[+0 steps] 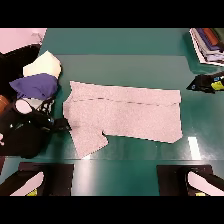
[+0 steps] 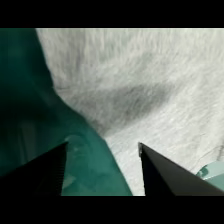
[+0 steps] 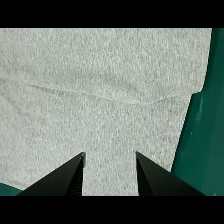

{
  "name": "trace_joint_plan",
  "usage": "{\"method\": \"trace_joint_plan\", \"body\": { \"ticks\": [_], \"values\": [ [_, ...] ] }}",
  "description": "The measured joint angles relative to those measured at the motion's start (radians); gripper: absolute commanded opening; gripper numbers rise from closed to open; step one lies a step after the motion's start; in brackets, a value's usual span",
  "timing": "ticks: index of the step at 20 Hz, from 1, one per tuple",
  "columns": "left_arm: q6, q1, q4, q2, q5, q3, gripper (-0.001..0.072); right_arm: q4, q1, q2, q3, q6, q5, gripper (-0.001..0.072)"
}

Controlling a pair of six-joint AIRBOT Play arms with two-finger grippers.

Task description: Fold the shirts.

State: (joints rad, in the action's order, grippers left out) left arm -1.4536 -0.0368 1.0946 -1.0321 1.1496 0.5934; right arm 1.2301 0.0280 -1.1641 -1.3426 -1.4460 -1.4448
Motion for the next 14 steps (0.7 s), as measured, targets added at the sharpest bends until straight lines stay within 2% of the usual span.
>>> {"method": "trace_joint_plan", "body": {
  "ticks": [2,3,4,5,10,12,14],
  "values": [
    [0.035,0.003,-0.065,0.014,-0.052,-0.050,0.0525,-0.002,0.000,0.013,0.000,0.000,-0.009,0.0374],
    [0.051,0.013,-0.097,0.019,-0.076,-0.067,0.0389,-0.003,0.000,0.016,0.000,0.000,-0.012,0.0374],
    [0.064,0.026,-0.119,0.021,-0.104,-0.081,0.0198,-0.004,0.000,0.019,0.000,0.000,-0.019,0.0375],
    [0.073,0.039,-0.121,0.022,-0.123,-0.090,0.0037,-0.005,0.001,0.021,0.000,0.000,-0.026,0.0375],
    [0.088,0.068,-0.163,0.031,-0.155,-0.083,0.0019,-0.001,0.072,0.063,0.095,0.000,-0.080,0.0379],
    [0.090,0.070,-0.166,0.035,-0.140,-0.060,0.0020,0.001,0.140,0.108,0.222,0.000,-0.095,0.0522],
    [0.091,0.073,-0.173,0.037,-0.124,-0.039,0.0019,0.001,0.216,0.158,0.383,0.000,-0.097,0.0506]
  ]
}}
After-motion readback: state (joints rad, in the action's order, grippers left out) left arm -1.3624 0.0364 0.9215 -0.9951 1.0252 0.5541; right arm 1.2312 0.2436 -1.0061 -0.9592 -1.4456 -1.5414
